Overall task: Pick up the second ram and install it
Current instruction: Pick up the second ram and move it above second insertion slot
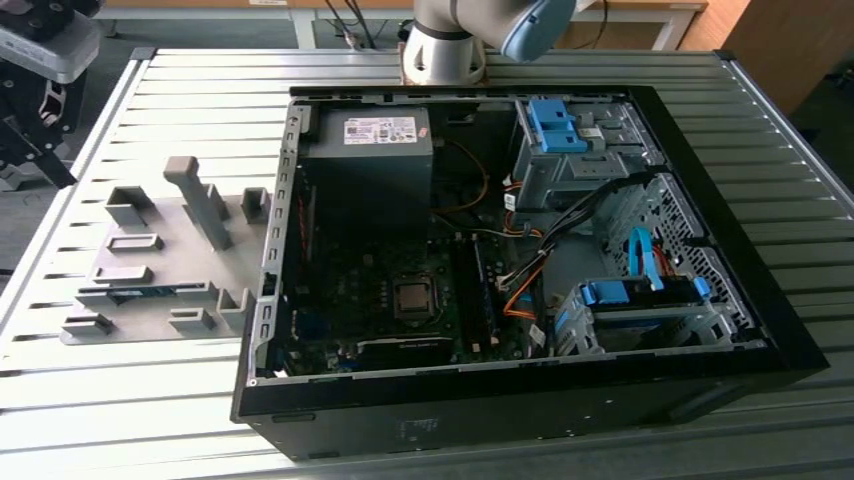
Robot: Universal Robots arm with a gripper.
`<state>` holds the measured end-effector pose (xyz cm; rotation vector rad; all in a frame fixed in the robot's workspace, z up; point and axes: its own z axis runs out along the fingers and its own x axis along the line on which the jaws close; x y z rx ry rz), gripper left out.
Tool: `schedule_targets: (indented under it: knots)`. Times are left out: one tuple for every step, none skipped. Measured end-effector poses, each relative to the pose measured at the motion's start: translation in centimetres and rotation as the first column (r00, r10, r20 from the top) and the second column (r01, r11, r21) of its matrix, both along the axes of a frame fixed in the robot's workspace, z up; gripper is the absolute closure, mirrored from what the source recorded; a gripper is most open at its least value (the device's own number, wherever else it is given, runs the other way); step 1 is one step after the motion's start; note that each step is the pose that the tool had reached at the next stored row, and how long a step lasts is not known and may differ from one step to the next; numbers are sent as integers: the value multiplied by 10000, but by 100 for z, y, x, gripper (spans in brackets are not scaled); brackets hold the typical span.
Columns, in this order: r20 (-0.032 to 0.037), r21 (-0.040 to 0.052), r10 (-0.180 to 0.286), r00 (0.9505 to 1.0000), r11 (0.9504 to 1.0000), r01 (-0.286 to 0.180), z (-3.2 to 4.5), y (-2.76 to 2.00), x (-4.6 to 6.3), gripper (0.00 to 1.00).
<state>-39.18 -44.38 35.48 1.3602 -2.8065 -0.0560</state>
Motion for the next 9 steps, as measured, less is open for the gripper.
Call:
schedule_targets:
  knots:
    - [-1,-1,179,9998,9998,-179,-7,0,0,89]
    - [-1,0,360,9994,9994,-360,-14,0,0,89]
    - [0,0,533,9986,9986,-533,-20,0,0,89]
    - [0,0,729,9973,9973,-729,-26,0,0,89]
    - [0,0,901,9959,9959,-901,-30,0,0,89]
    - [1,0,1053,9944,9944,-1053,-35,0,0,89]
    - [1,0,1197,9928,9928,-1197,-40,0,0,89]
    - [1,0,1318,9913,9913,-1318,-44,0,0,89]
    - [1,0,1412,9900,9900,-1412,-49,-1,0,89]
